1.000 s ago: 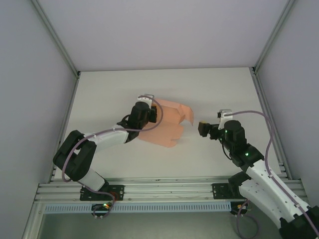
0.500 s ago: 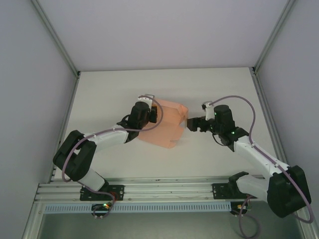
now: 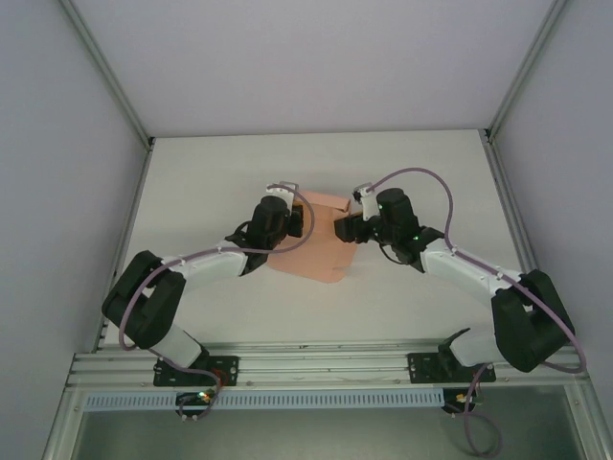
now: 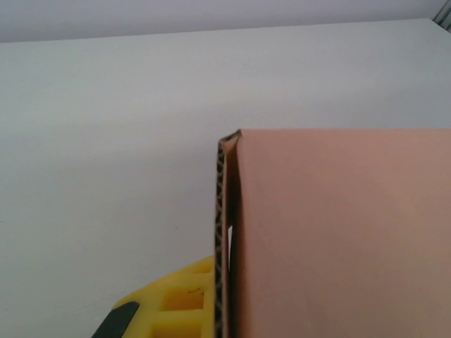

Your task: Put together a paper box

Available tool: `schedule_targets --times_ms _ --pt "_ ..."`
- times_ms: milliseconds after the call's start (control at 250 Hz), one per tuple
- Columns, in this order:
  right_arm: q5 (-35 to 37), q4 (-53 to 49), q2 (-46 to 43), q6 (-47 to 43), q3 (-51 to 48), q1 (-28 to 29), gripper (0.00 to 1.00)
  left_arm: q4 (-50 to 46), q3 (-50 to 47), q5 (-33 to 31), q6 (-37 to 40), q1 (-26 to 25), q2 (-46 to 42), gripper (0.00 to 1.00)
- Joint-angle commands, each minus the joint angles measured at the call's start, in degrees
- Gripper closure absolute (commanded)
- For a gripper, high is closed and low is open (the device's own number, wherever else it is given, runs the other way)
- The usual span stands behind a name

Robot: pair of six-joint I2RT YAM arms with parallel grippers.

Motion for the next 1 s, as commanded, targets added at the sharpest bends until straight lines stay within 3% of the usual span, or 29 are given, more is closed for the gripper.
schedule_targets --times_ms 0,64,256,403,527,739,906,994 --pt "12.19 -0.9 0.72 -1.55 2.26 2.28 0.44 0.35 0.1 -1.35 -0.89 -0.49 -1.95 1.0" --pt "17.67 -1.24 0.74 -1.6 2.72 3.87 0.47 0.13 0.28 -2.07 -0.98 -0.77 -1.95 1.0" --pt "38.15 -1.35 5.42 5.36 5.58 8.7 0.89 -3.38 2.81 -9.93 -1.61 -3.34 -1.19 1.0" --pt "53.39 -9.81 11.49 15.25 11.83 10.37 1.0 -7.25 5.17 -13.44 -6.55 -4.3 -0.2 1.0" --pt "60.8 -15.02 14.63 21.96 14.15 10.33 1.0 -10.72 6.93 -14.84 -11.15 -4.23 0.5 1.0" --pt "66.6 -19.38 17.66 20.06 16.73 10.37 1.0 -13.72 8.52 -15.33 -12.04 -4.23 0.73 1.0" --pt "56.08 -8.12 14.89 11.73 12.66 10.15 1.0 -12.97 8.34 -14.01 -11.69 -4.1 0.91 1.0" --pt "46.62 0.82 12.65 5.42 9.03 10.36 0.74 -12.65 8.54 -13.07 -11.16 -4.13 1.18 1.0"
